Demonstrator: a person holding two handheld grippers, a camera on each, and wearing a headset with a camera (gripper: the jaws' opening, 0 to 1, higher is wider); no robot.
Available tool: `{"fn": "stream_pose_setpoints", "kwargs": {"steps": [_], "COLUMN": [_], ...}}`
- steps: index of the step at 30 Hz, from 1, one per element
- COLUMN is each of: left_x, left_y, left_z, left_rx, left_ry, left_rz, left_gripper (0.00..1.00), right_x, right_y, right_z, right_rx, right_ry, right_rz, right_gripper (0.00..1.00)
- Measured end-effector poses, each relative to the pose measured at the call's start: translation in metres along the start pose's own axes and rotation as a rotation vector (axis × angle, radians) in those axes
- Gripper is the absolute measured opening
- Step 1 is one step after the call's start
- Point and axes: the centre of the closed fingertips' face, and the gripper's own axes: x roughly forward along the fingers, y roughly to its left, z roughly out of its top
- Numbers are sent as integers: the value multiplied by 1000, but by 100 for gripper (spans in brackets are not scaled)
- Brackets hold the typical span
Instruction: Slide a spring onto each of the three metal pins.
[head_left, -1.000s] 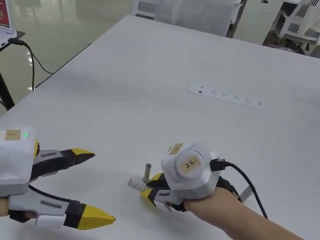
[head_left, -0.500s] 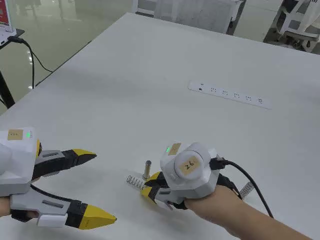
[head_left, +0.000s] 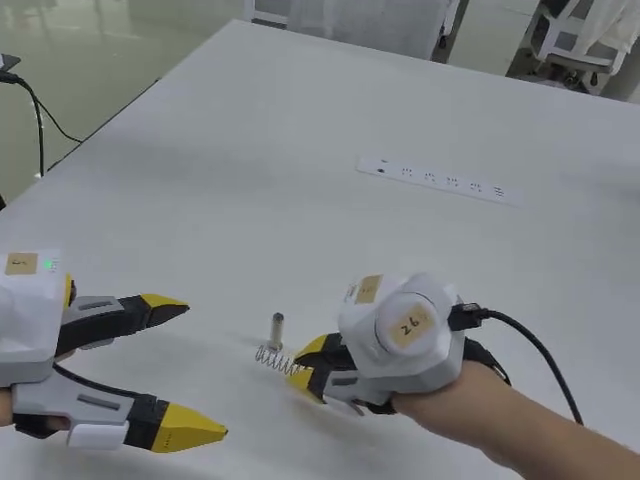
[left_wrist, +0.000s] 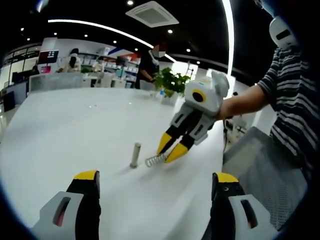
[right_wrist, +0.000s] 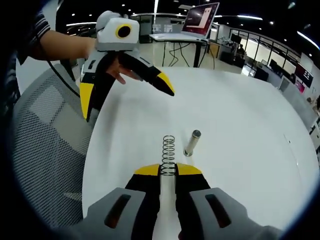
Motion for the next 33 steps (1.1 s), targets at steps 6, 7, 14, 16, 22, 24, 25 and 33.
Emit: {"fn": "stream_pose_setpoints", "kwargs": {"steps": [6,7,14,16,22,24,25,33], "left_x": [3,4,10,12,19,21,22,35], "left_y": [-5,-6,-13,-16,-27,-27,-28,-39], "left_z": [-1,0,1,1,1,3,5,9], "left_rx": [1,1,1,-1,9,14,17,56], "left_ry": [7,6,15,21,43,44,44,75], "left_rz": [-19,-23,-58,-74,-132,-140,-145,-224], "left_gripper": [86,86,81,79,68,68,66,55], "right_x": [-17,-20,-37,-41,-50,-52,-53,-59], "right_y": [2,3,7,7,10,12,12,17], "right_z": [0,0,-10,-13,-23,-25,-26,-28], "right_rx": [-17,-18,-52,-60,-93,-111,-112,-223], "right_ry": [-18,-23,-23,-21,-7,-5,-5,7], "right_rz": [3,7,21,24,30,36,37,41], "right_gripper": [7,7,7,7,7,7,7,7]}}
